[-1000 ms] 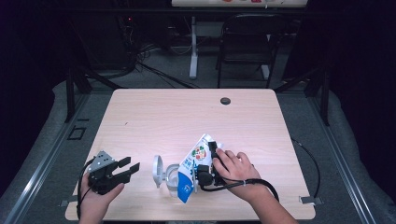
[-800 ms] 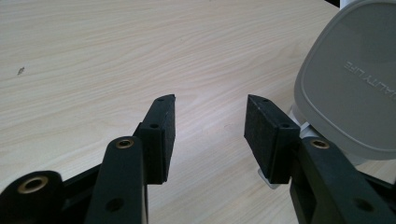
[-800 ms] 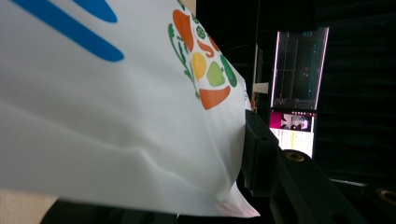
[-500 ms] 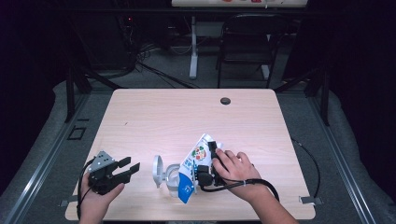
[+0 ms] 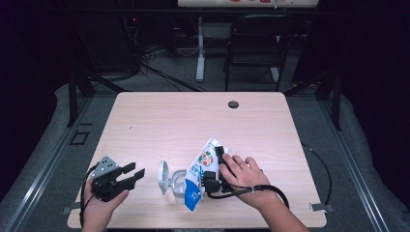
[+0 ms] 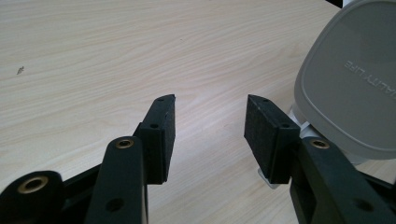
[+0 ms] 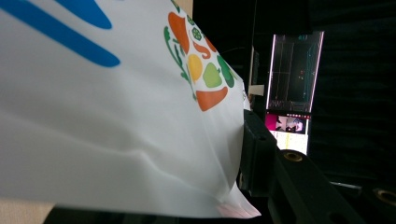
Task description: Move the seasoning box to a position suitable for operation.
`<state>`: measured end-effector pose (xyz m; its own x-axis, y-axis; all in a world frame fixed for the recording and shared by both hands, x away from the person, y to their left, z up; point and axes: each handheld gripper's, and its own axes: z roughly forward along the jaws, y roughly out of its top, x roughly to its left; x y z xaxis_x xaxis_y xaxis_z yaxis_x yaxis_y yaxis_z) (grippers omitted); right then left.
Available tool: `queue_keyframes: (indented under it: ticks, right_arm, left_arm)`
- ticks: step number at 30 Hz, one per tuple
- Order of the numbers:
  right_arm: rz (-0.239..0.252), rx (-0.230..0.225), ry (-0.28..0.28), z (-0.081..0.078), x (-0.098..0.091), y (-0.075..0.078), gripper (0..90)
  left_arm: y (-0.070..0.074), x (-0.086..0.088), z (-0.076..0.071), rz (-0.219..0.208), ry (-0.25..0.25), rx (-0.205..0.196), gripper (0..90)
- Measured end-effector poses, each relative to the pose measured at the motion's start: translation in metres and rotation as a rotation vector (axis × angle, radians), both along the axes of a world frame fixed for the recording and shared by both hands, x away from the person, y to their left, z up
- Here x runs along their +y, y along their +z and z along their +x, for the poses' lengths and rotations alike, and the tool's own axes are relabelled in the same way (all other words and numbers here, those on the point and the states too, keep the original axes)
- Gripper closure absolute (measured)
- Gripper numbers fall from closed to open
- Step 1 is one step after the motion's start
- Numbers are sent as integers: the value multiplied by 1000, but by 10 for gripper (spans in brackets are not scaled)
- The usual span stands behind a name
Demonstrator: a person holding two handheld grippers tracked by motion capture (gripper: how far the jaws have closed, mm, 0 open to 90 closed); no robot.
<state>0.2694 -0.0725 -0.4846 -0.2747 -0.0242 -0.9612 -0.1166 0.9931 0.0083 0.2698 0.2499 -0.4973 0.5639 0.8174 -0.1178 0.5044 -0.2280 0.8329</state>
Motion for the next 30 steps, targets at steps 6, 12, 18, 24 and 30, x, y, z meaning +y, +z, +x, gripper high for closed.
queue_keyframes:
  ticks: [6, 12, 18, 24, 30]
  right_arm:
    - [-3, -2, 3, 0, 0, 1, 707]
    - [11, -1, 12, 0, 0, 0, 709]
    - [-1, -4, 6, 0, 1, 1, 713]
    - [6, -4, 11, 0, 1, 1, 716]
    - [6, -8, 19, 0, 1, 1, 718]
  left_arm:
    - [0, 0, 0, 0, 0, 0, 541]
    - [0, 0, 0, 0, 0, -1, 541]
    - [0, 0, 0, 0, 1, 0, 540]
    - [0, 0, 0, -2, 1, -1, 541]
    - [0, 0, 0, -2, 1, -1, 541]
